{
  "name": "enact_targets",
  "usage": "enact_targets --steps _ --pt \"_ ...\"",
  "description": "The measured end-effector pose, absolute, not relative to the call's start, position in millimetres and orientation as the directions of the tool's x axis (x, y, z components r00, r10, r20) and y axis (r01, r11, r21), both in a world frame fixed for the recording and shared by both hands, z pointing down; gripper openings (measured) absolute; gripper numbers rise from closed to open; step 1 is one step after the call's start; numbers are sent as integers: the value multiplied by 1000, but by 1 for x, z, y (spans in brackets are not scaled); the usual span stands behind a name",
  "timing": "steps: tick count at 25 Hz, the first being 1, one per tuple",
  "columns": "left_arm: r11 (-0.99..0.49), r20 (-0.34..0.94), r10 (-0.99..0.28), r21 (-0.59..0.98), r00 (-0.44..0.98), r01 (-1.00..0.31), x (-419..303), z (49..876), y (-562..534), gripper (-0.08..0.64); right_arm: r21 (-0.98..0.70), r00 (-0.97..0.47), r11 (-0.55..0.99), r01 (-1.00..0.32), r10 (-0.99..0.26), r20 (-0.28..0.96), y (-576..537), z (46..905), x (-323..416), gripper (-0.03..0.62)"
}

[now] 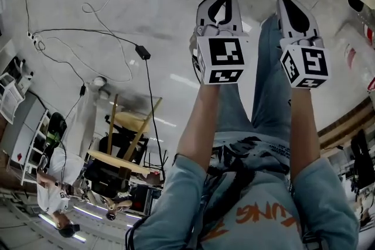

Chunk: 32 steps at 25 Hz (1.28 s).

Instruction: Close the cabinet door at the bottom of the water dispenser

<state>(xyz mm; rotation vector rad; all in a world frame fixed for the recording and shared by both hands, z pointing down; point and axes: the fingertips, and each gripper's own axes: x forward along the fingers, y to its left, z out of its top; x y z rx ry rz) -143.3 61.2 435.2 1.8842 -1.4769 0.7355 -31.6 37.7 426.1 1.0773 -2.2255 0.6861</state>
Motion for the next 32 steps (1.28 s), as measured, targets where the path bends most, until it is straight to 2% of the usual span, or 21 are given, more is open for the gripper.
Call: enact_targets --steps 10,12,13,22,32 --pt "-216 777 -577 151 251 -965 -135 480 68 11 -183 -424 450 -874 -524 739 43 508 -17 49" --pt "-223 778 -571 161 263 -961 -130 487 67 11 -184 -399 417 -890 -516 758 42 526 -12 193" --pt "-225 777 -570 165 267 -960 -128 489 67 11 -189 -391 402 -896 -511 766 42 533 -10 209" --pt "-183 806 -533 187 257 -965 -132 518 63 11 -189 -322 294 -937 -521 791 27 579 -6 244" --pt "-195 812 -520 187 263 -963 -125 527 62 11 -223 -310 225 -948 -516 799 5 619 -8 247"
